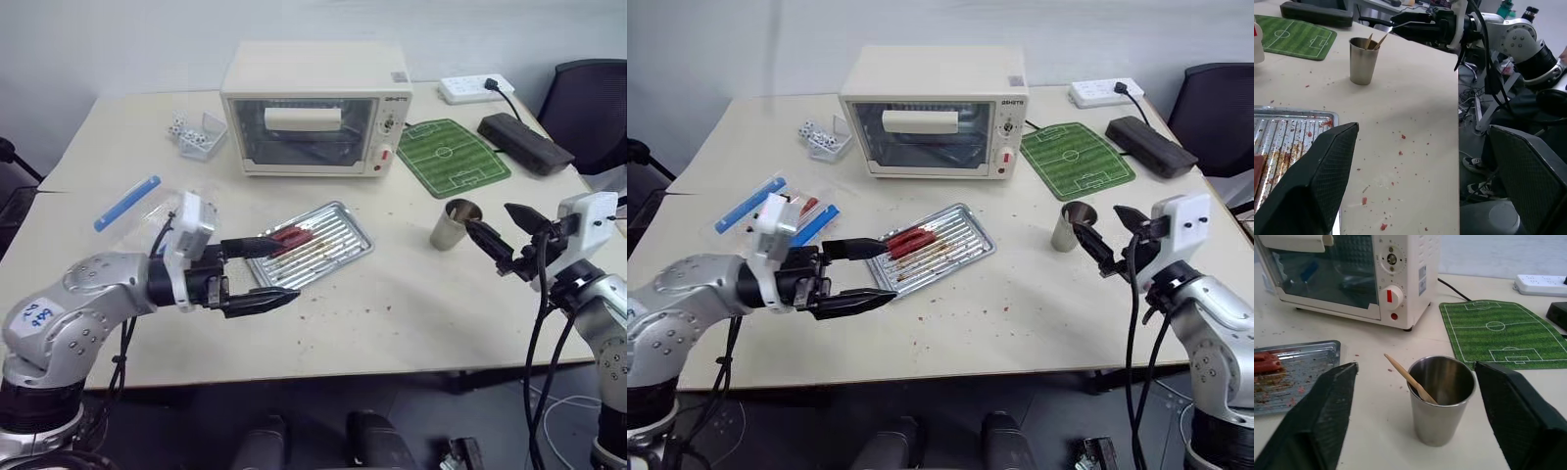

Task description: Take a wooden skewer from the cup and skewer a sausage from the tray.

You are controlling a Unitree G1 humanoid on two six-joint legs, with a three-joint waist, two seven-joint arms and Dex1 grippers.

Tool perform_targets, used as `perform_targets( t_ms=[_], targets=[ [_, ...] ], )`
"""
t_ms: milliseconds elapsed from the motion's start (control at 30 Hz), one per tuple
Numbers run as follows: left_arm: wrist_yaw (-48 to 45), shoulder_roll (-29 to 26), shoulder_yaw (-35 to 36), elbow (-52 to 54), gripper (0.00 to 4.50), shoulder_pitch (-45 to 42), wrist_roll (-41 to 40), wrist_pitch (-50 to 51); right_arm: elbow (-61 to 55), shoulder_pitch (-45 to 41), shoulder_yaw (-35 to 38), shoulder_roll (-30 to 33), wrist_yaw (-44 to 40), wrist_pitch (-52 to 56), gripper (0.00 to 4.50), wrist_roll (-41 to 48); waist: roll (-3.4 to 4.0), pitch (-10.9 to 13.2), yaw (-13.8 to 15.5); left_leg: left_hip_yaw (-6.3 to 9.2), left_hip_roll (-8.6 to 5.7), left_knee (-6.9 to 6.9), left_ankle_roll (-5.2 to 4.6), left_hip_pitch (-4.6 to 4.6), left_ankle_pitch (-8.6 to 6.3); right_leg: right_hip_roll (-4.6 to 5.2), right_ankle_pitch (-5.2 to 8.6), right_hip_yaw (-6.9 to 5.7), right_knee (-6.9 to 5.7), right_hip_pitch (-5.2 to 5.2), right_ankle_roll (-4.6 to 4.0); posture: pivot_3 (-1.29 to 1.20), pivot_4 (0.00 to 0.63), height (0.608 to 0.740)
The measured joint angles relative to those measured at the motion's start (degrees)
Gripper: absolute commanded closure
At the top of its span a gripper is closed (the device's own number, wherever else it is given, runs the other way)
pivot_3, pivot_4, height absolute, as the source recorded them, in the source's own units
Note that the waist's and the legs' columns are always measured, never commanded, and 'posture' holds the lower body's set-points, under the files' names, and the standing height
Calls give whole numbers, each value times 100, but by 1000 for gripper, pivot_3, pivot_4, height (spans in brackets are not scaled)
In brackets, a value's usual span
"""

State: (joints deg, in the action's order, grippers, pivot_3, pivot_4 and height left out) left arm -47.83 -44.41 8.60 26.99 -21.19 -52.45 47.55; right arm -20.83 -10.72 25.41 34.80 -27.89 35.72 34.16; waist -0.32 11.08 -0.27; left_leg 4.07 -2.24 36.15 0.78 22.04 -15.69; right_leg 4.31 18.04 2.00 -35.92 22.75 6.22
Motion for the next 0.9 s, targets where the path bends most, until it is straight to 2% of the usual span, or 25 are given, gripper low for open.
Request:
perform_targets(
  t_ms=[33, 533, 767, 800, 900],
  targets=[
    [0, 24, -12, -60, 0, -15, 35, -21, 74, -7, -34, -25, 15, -45, 1896, -37, 0, 0, 1, 0, 1, 1, 0, 0, 0, -1, 0, 0, -2, 0, 0, 0, 150, 740],
    [-36, 58, -26, -90, 0, -77, 215, -158, 472, -254, -518, -270, 94, -439, 1896, -276, 0, 0, 0, 1, 0, 3, 1, -2, 3, -1, -2, 1, -9, 1, 3, 0, 150, 740],
    [-36, 96, -44, -169, 0, -122, 321, -210, 962, -452, -743, -351, -5, -620, 4209, -385, 0, 0, 8, 1, -2, 3, 0, 0, 3, 1, -2, 0, -6, 1, 4, 0, 150, 740],
    [-36, 101, -45, -193, 0, -122, 325, -210, 973, -452, -746, -357, -6, -656, 4432, -392, 0, 0, 8, 1, -2, 2, 0, 0, 3, 1, -2, 1, -6, 1, 4, 0, 150, 740],
    [-33, 129, -48, -259, 0, -154, 333, -212, 969, -493, -730, -362, -7, -715, 4473, -394, -5, 1, -4, 1, 0, 4, 0, 0, 3, -1, -2, 1, -8, 1, 4, 0, 150, 740]
  ],
)
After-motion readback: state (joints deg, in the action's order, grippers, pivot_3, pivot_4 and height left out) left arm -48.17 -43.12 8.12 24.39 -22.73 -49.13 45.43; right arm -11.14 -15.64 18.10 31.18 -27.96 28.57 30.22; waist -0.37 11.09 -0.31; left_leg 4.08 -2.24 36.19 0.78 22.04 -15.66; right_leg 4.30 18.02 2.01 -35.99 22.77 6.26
